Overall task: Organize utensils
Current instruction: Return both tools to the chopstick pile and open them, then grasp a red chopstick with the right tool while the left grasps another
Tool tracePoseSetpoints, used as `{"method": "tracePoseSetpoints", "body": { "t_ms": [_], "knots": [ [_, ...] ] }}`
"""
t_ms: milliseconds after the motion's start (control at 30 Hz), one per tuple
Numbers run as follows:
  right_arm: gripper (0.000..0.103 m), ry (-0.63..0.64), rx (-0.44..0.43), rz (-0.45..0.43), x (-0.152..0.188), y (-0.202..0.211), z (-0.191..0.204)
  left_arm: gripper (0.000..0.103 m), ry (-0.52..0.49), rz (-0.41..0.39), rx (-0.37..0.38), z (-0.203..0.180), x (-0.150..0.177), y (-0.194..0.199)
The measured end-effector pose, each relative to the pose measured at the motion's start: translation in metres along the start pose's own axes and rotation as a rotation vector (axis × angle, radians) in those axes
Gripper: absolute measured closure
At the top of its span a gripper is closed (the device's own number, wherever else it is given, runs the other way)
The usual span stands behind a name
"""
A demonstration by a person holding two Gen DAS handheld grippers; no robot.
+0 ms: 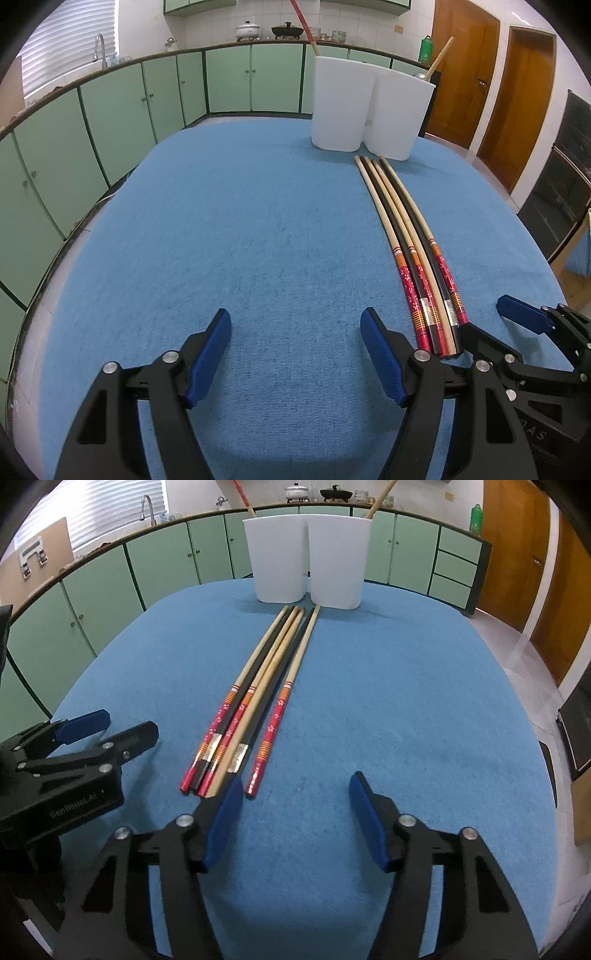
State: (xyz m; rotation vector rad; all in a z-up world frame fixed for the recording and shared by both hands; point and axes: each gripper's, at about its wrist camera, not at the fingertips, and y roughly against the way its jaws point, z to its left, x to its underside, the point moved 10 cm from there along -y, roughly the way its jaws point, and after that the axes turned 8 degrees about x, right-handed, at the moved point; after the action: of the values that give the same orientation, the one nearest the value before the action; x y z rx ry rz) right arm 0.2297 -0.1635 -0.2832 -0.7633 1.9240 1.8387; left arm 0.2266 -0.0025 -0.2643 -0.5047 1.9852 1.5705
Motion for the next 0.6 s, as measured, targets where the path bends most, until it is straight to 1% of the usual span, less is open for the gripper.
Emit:
{"method": "tracePoseSetpoints", "body": {
  "t_ms": [67,133,267,333,400,600],
  "knots": [
    [0.06,0.001,-0.01,-0.005,0.0,0.002,0.003,0.032,-0.005,0.002,-0.001,0.0,0.0,-0.001],
    [0.068,0.007,-0.023,-0.009,0.0,0.002,0.006,0.031,-0.011,0.003,-0.005,-0.001,0.0,-0.001],
    [0.09,0.01,-0.058,-0.012,0.0,0.004,0.01,0.031,-0.021,0.004,-0.011,-0.003,0.0,-0.002],
    [0.096,0.005,-0.077,-0.009,0.001,0.004,0.011,0.031,-0.025,0.005,-0.009,-0.005,0.0,-0.002],
    [0.096,0.002,-0.087,-0.008,0.001,0.004,0.009,0.031,-0.028,0.005,-0.002,-0.008,0.0,-0.002],
    [0.097,-0.025,-0.052,-0.01,0.005,0.006,-0.016,0.031,-0.047,0.009,0.032,-0.024,0.003,0.0]
  ]
}}
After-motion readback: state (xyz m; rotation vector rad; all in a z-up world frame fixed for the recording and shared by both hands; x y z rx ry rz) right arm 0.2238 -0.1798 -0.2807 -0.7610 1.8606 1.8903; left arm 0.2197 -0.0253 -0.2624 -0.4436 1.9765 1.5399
